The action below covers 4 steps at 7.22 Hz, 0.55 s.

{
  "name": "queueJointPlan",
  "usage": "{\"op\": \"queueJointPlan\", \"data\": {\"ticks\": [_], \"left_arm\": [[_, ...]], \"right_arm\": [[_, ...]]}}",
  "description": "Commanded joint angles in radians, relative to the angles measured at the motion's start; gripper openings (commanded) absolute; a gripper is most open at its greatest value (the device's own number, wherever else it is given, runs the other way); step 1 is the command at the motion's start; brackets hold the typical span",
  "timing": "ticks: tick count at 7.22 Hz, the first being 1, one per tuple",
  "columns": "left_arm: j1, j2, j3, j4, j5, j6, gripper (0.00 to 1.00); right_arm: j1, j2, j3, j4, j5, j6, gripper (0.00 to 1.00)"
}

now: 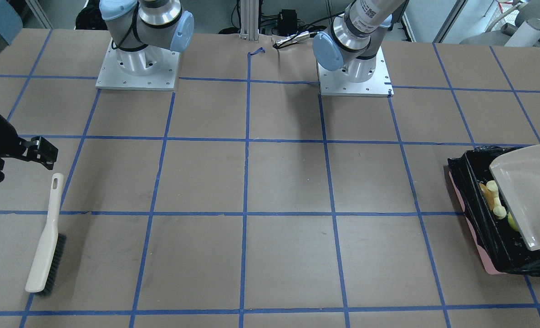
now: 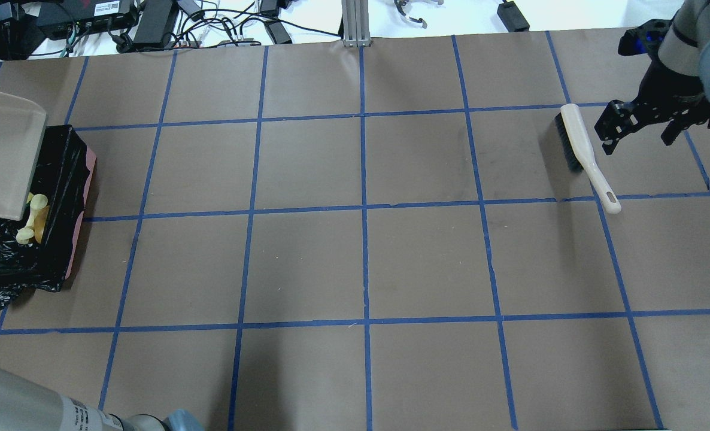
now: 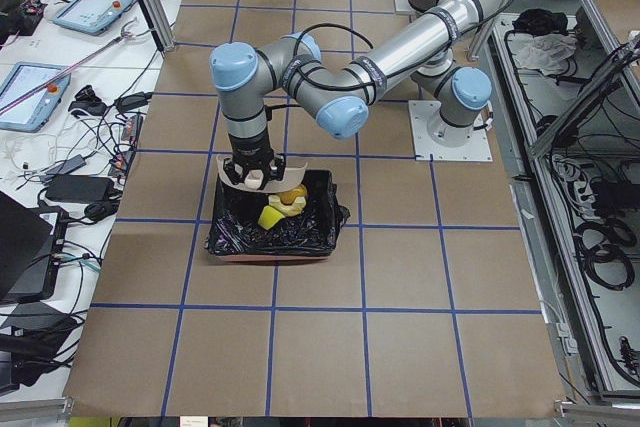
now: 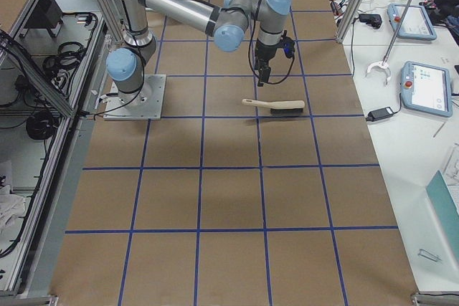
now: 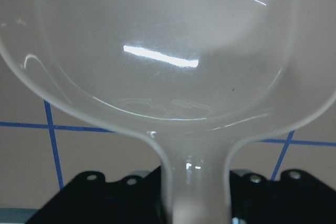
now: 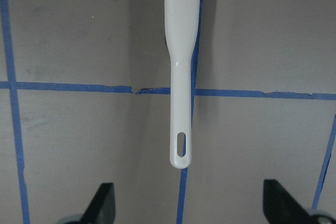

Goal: Sweep and dump trash into bin
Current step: 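Lower the brush and open the right gripper while the left gripper lifts the dustpan away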

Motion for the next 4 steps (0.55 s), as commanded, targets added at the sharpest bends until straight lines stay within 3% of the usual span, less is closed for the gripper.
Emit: {"op": "queueJointPlan", "data": {"ticks": [1, 4], "left_arm": [[-0.07, 0.008, -0.001, -0.111, -0.141, -0.127, 0.0], [-0.276, 0.011, -0.023, -0.145, -0.199, -0.345, 0.0]], "right_arm": [[0.022, -0.068, -0.088, 0.186, 0.055, 0.018, 1.0], [0.204, -0.076, -0.119, 0.214, 0.076, 0.276, 1.0]]}}
